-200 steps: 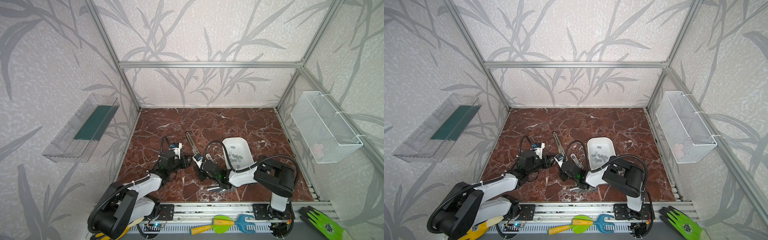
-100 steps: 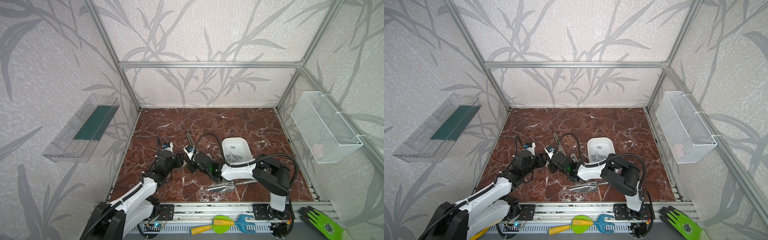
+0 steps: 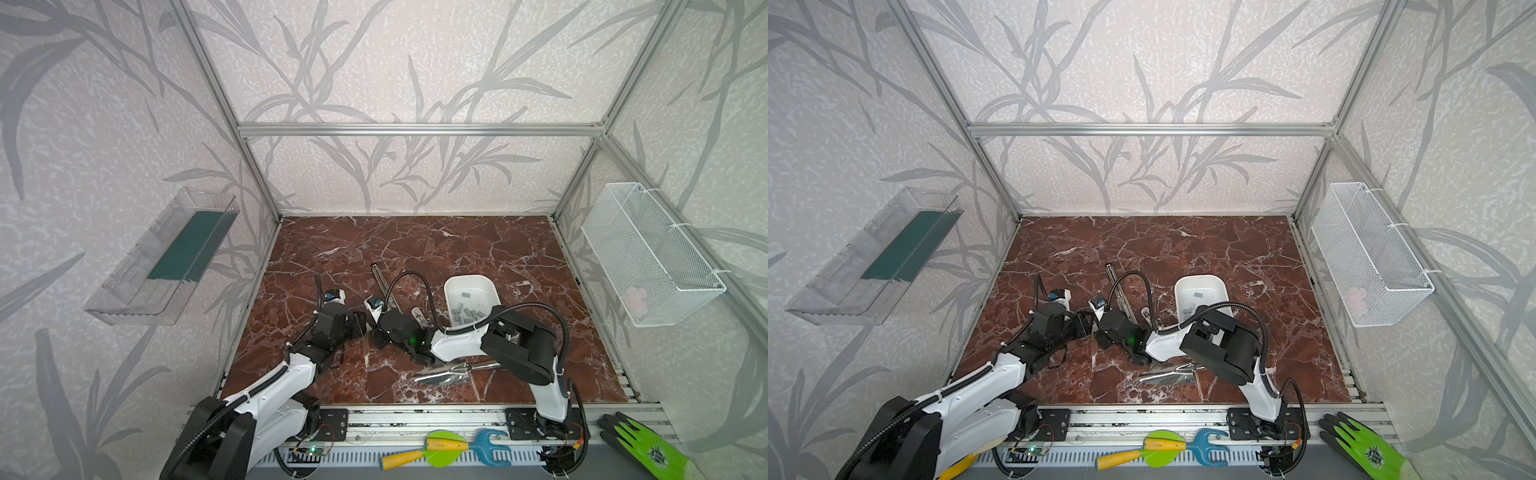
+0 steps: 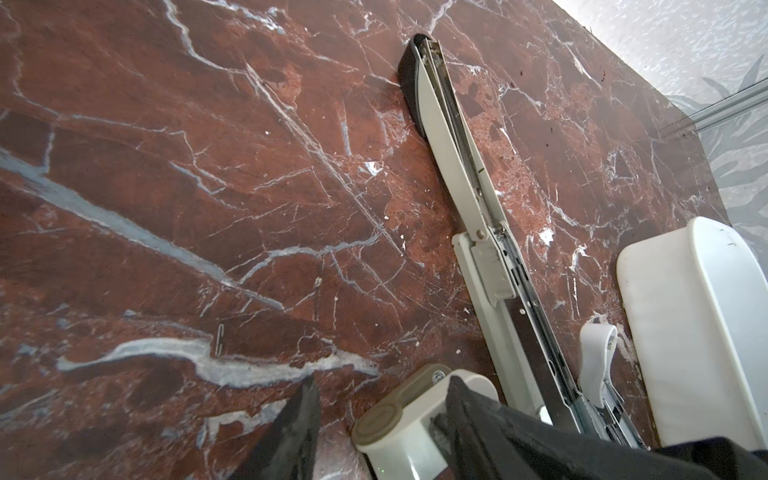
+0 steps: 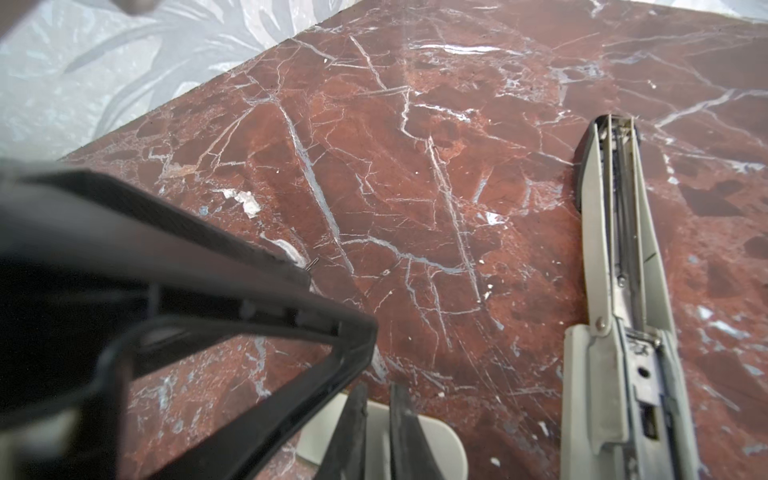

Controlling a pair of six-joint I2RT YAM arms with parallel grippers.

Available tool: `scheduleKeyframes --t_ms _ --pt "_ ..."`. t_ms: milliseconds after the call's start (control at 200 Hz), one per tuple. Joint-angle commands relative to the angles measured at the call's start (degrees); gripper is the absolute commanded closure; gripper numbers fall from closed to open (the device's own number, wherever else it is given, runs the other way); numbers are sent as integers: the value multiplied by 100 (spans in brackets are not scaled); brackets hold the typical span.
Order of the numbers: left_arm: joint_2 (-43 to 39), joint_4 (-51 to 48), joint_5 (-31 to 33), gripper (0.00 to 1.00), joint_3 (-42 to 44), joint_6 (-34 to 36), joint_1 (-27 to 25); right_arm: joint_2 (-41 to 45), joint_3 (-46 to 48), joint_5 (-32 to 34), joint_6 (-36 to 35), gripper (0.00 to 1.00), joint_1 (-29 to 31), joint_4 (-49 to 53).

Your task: Load the staples into the stapler

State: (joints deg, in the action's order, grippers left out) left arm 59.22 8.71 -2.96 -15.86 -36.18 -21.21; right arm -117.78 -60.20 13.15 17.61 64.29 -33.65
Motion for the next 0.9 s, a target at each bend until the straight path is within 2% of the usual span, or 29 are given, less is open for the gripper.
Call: scheduleKeyframes --t_ms 0,240,525,645,895 --pt "174 368 -95 50 141 -115 21 -329 288 54 442 86 -14 353" --pt "456 593 -284 50 117 -104 21 -668 904 128 1302 89 138 -61" --pt "613 758 -326 50 114 6 12 -934 917 484 1682 90 388 179" --pt "524 502 -269 50 -18 41 12 -474 910 613 1520 88 358 326" --pt "57 -71 43 48 -280 110 21 423 8 595 965 80 278 1360"
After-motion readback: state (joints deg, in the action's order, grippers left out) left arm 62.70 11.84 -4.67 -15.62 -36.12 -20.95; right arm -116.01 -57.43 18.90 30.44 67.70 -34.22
